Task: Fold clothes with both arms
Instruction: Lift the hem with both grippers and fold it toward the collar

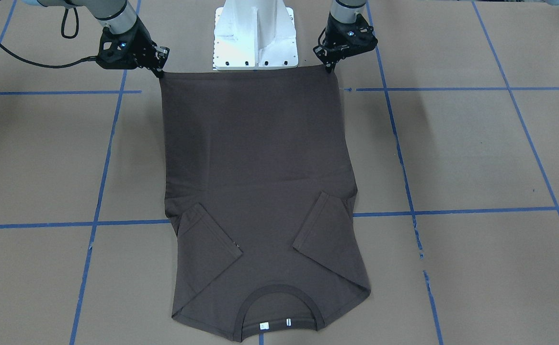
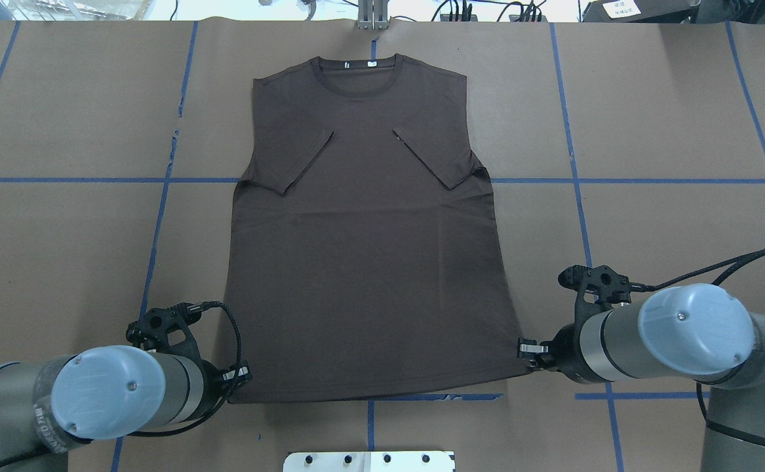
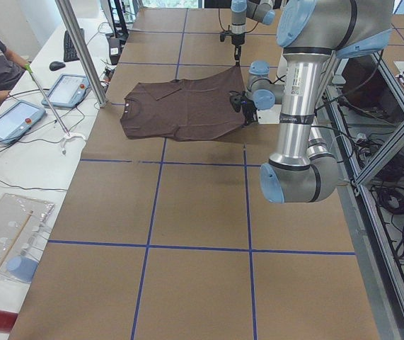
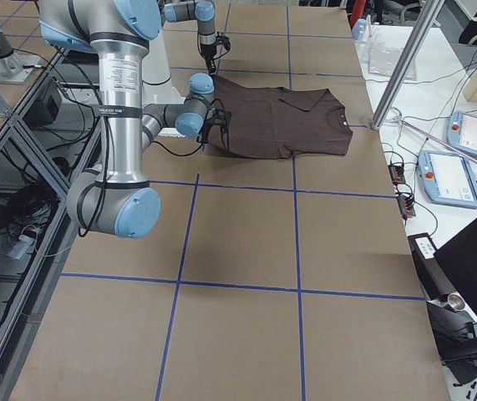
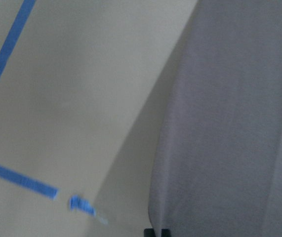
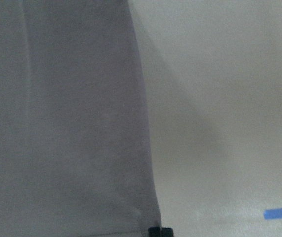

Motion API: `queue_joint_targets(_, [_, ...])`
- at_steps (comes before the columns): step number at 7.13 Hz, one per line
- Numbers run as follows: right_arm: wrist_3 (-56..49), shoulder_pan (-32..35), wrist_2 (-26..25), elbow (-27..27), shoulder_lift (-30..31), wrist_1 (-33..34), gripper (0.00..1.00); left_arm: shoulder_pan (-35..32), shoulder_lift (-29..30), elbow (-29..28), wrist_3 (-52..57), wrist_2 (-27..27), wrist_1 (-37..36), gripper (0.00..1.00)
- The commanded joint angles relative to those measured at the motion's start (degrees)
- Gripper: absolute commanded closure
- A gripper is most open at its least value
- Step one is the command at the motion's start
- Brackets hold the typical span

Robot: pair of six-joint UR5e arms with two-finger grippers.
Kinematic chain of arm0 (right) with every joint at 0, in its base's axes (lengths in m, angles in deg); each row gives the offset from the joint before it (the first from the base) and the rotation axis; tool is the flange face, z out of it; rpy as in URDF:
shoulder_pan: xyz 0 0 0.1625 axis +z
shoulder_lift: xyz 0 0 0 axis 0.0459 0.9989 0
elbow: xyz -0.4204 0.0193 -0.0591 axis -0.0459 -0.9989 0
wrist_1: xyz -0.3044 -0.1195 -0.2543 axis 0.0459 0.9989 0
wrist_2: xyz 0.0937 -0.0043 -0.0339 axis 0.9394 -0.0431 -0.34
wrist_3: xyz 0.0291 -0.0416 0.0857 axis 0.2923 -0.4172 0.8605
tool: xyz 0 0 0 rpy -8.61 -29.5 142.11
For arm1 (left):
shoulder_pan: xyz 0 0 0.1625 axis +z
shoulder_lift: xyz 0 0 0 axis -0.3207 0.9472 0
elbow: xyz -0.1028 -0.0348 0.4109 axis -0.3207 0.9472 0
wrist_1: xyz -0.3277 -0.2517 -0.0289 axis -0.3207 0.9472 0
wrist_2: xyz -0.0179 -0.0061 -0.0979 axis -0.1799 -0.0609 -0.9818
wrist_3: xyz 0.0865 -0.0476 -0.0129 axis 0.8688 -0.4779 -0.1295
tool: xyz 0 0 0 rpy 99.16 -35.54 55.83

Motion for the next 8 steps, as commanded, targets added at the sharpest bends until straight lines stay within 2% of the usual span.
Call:
queue_joint_targets(1, [-0.01, -1.28, 7.33, 5.48, 5.18, 0.06, 1.0, 3.7, 0.51, 7.85, 0.1, -0.35, -2.8, 1.0])
queue_joint_targets(2, [-0.01, -1.81, 9.99, 6.64, 6.42, 0.06, 1.0, 4.07, 0.52, 10.93, 0.1, -0.96, -4.72, 1.0])
queue_joint_targets(3, [-0.01, -2.25, 10.36, 6.65, 6.17, -0.02, 1.0, 4.94, 1.3, 11.48, 0.1, -1.4, -5.52, 1.0])
queue_joint_targets(4, [0.07, -1.39, 10.28, 6.3, 2.69, -0.11, 1.0, 4.86, 5.31, 10.62, 0.1, -3.32, -5.61, 1.0])
queue_joint_targets(5, [-0.1, 2.8, 10.28, 4.47, -0.48, -0.03, 1.0, 3.21, 6.05, 10.18, 0.62, -3.43, -5.61, 1.0])
queue_joint_targets(7, [-0.28, 14.12, 10.27, -0.79, -7.59, -0.2, 1.0, -6.51, 6.32, 8.25, 10.16, -4.13, -5.7, 1.0])
queue_joint_targets(8, [-0.28, 17.66, 9.93, -3.69, -9.71, -0.29, 1.0, -11.7, 6.58, 6.41, 15.17, -6.83, -5.62, 1.0])
